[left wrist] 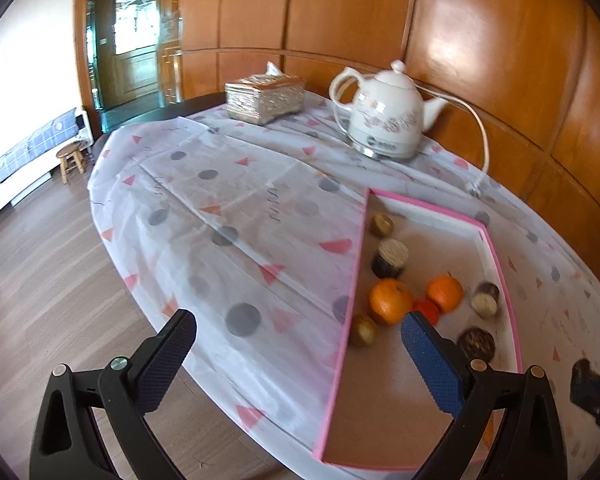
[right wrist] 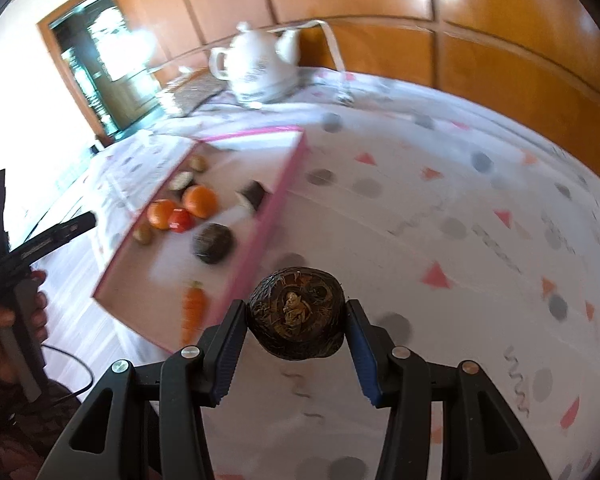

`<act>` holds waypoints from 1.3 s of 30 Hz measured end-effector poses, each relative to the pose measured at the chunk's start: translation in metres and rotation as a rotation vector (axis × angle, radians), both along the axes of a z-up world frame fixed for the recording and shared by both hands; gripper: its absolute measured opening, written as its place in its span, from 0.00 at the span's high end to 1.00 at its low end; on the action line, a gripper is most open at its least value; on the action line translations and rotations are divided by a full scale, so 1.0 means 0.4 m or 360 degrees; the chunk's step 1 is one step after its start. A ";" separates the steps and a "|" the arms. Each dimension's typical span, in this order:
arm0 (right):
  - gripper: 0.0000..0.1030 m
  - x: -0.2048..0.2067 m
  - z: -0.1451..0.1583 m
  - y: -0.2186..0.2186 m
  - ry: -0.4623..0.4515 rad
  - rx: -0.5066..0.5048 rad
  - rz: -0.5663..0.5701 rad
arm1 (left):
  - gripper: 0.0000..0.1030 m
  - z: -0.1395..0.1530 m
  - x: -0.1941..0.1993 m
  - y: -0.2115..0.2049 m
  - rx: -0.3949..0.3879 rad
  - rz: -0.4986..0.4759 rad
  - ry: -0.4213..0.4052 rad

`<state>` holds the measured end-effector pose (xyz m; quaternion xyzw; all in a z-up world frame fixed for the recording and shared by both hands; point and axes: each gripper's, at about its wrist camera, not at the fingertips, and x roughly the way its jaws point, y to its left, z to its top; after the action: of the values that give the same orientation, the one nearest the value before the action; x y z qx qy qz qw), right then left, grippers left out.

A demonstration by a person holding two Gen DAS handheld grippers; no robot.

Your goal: Organize fruits

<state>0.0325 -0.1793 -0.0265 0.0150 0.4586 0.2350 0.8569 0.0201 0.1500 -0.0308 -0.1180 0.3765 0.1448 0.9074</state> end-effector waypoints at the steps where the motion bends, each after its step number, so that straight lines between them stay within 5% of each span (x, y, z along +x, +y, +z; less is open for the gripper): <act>1: 0.52 0.001 0.009 0.020 -0.0010 0.0004 0.0037 | 0.00 0.003 0.000 0.012 0.0005 0.0021 -0.0008; 10: 0.52 0.030 0.039 0.249 -0.0055 -0.0037 0.0392 | 0.00 -0.009 0.001 0.070 0.0001 0.0106 0.0016; 18: 0.51 0.109 -0.058 0.409 0.0069 -0.0166 0.0459 | 0.00 -0.020 0.005 0.069 0.0003 0.0084 0.0024; 29: 0.45 0.103 -0.062 0.348 0.0086 -0.0086 0.0396 | 0.00 -0.025 0.010 0.035 0.0041 0.0036 0.0024; 39: 0.45 0.040 -0.088 0.358 0.0064 -0.0169 0.0404 | 0.00 0.003 -0.002 -0.036 0.0110 -0.0036 -0.0014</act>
<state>0.0486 -0.0359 -0.0618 -0.0837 0.4855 0.3167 0.8105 0.0194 0.1354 -0.0297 -0.0830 0.3684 0.1470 0.9142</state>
